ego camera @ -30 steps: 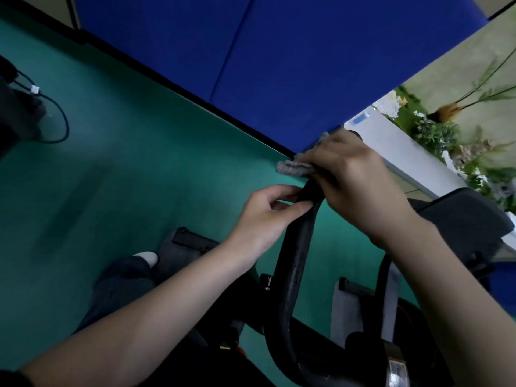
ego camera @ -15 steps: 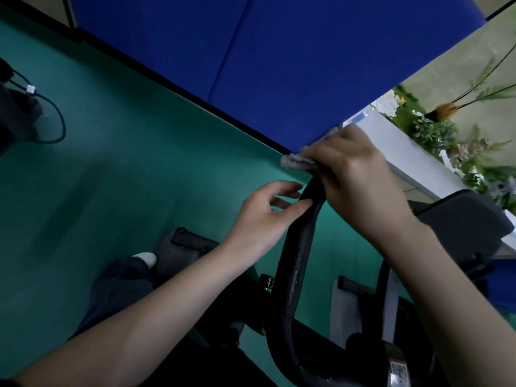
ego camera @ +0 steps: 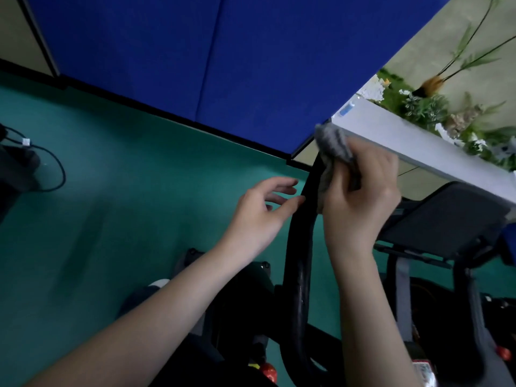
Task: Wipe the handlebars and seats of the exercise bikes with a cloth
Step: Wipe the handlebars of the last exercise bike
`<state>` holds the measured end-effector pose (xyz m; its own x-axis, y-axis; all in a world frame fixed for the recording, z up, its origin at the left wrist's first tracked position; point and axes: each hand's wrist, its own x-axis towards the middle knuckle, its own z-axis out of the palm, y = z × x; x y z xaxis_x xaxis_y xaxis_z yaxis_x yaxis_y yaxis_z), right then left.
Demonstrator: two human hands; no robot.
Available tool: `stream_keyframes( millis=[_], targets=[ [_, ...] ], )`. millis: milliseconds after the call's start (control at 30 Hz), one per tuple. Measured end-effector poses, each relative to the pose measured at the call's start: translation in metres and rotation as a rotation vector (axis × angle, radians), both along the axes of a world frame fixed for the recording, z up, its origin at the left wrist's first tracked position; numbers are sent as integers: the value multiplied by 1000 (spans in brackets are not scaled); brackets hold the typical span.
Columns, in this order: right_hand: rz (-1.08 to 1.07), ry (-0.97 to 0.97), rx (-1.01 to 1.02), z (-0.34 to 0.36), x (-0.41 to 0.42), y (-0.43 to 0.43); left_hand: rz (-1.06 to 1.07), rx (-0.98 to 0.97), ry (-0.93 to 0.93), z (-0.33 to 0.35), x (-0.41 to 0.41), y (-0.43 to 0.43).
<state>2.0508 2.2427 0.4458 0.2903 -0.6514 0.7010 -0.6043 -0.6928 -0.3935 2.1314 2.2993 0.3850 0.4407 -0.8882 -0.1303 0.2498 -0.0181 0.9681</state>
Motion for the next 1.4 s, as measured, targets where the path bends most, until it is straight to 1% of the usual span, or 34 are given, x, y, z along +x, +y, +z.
stream_keyframes(
  millis=[67,100,167,233,267,400,467,533,633,867,967,1067,1167,1233,1300,1400],
  targets=[
    [-117,-95,69,8,5,-12,-46,10,-26,0,1,-2],
    [-152,-96,110,13,8,-20,-66,12,-29,1,1,-3],
    [-150,-41,234,19,9,-35,-94,10,-24,1,1,-6],
    [-121,20,404,20,11,-43,-106,2,-11,2,0,-7],
    [-110,16,481,19,9,-43,-109,-2,-3,2,1,-7],
    [-113,-156,694,9,-4,-42,-140,-8,32,2,6,-8],
    [-118,-191,778,9,1,-45,-161,-7,33,2,8,-9],
    [-92,-258,891,12,8,-51,-173,3,30,3,10,-9],
    [-23,-418,1078,9,9,-54,-193,18,15,4,13,-9],
    [32,-628,1206,-4,3,-41,-261,38,-5,7,23,-9],
    [-26,-609,1207,-11,0,-29,-293,31,-35,6,26,-10],
    [-171,-542,1175,-23,-6,-13,-302,40,-174,2,34,-9],
    [-300,-416,1052,-27,-7,-1,-272,-19,-466,-2,46,-9],
    [-369,-309,930,-26,-6,12,-237,-126,-693,1,56,-12],
    [-420,-210,836,-25,-6,30,-217,-275,-904,9,62,-20],
    [-484,-78,784,-27,-14,54,-240,-519,-1145,22,64,-36]
  ],
)
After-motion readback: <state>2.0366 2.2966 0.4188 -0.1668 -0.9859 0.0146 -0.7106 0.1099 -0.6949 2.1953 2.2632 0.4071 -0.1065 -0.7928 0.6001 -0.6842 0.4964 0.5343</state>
